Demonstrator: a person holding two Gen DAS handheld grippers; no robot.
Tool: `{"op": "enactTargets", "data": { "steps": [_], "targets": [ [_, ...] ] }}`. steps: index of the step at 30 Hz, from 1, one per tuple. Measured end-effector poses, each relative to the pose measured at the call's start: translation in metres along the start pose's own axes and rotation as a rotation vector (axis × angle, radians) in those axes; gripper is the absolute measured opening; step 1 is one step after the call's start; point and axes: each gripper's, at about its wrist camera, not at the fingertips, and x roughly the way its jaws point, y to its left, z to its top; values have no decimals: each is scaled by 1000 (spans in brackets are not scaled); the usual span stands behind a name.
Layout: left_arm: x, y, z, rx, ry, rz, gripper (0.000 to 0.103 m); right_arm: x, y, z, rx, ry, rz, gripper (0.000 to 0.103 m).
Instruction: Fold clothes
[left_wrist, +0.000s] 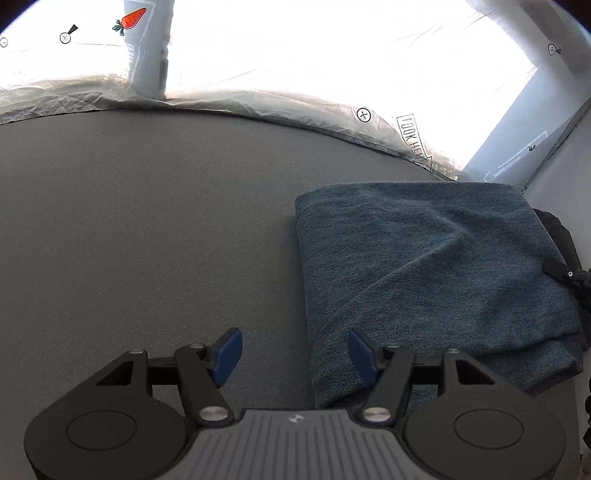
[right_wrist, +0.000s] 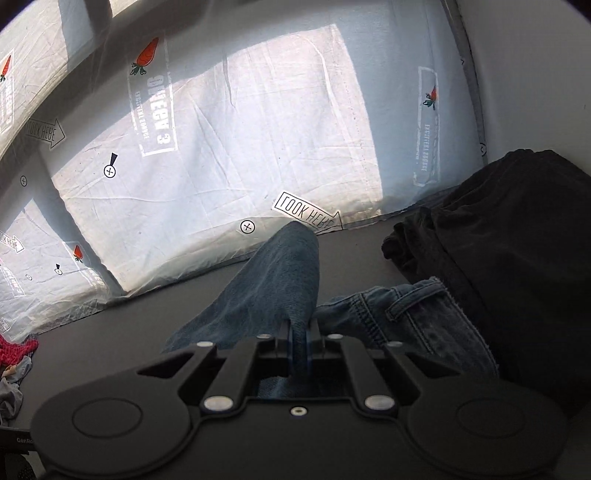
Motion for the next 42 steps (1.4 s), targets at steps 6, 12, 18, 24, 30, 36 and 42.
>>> {"op": "enactTargets", "data": {
  "steps": [6,12,18,24,30,36,42],
  "targets": [
    [20,-23,-1,36,24,1,67,9,-56,-3,49,48,-98,7],
    [45,-39,-1,66,72,23,71,33,-79,-24,119,102,-184,30],
    [54,-42,2,64,85,50,79,24,-106,-34,286,102,-127,44],
    [78,-47,15,82,109,63,81,25,-125,-44,409,118,-77,50],
    [97,-52,27,84,125,75,81,23,-125,-43,484,155,-95,56],
    [107,-56,30,100,138,72,82,26,-131,-46,527,172,-81,58],
    [111,-58,32,114,136,69,89,29,-136,-45,555,207,-60,62]
  ]
}}
